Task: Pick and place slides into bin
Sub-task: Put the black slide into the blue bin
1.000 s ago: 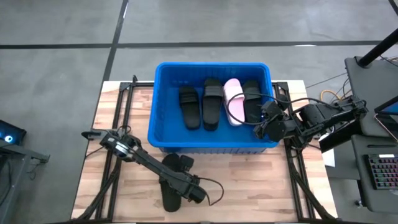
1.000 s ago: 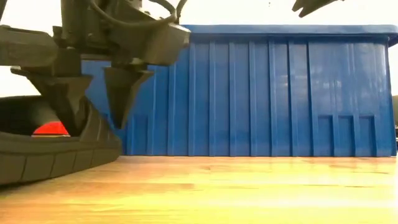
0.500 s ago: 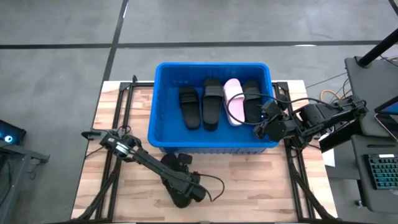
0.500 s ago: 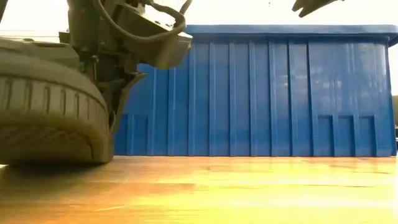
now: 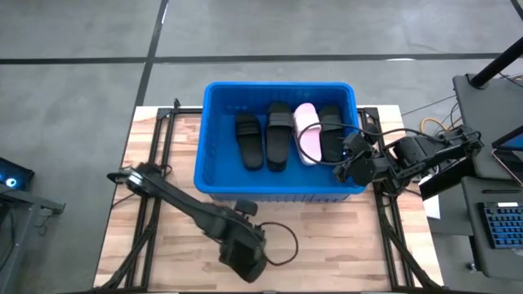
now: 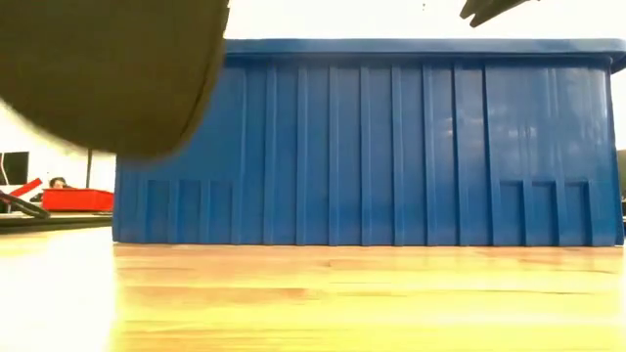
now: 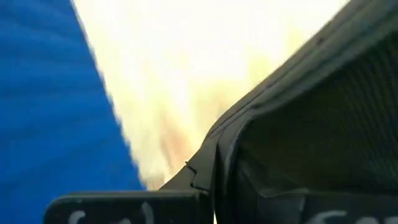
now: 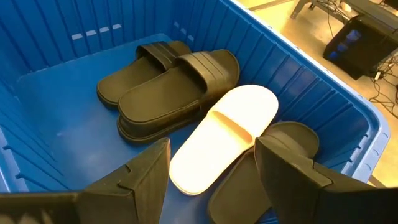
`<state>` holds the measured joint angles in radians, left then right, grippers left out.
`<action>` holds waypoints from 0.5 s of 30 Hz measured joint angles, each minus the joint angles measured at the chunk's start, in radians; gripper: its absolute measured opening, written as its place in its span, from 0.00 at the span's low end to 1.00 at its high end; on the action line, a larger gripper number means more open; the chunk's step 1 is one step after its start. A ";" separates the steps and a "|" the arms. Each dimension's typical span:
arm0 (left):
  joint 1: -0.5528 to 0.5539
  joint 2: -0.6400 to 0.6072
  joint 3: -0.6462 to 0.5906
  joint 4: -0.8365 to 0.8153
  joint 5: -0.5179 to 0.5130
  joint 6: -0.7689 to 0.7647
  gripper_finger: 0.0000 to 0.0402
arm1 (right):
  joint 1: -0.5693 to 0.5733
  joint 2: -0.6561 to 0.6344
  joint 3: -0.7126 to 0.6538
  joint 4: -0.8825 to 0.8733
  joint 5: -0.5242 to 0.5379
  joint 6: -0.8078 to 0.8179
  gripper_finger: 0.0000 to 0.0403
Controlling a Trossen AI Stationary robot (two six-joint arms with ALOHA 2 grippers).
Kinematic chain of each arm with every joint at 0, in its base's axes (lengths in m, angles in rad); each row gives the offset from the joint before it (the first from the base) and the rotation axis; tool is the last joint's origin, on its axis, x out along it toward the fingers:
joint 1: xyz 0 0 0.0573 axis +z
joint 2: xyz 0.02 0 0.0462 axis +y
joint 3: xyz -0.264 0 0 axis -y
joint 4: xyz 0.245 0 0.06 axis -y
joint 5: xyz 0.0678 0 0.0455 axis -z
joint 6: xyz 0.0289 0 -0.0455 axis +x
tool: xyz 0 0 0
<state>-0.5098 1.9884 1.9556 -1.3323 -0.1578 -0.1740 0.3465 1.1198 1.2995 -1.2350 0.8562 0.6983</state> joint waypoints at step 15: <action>0.066 -0.153 0.309 0.411 -0.371 0.377 0.02 | 0.000 0.000 0.000 -0.002 -0.001 0.005 0.56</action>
<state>-0.4439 1.8352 2.2642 -0.9214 -0.5293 0.2028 0.3463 1.1202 1.2995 -1.2372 0.8552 0.7031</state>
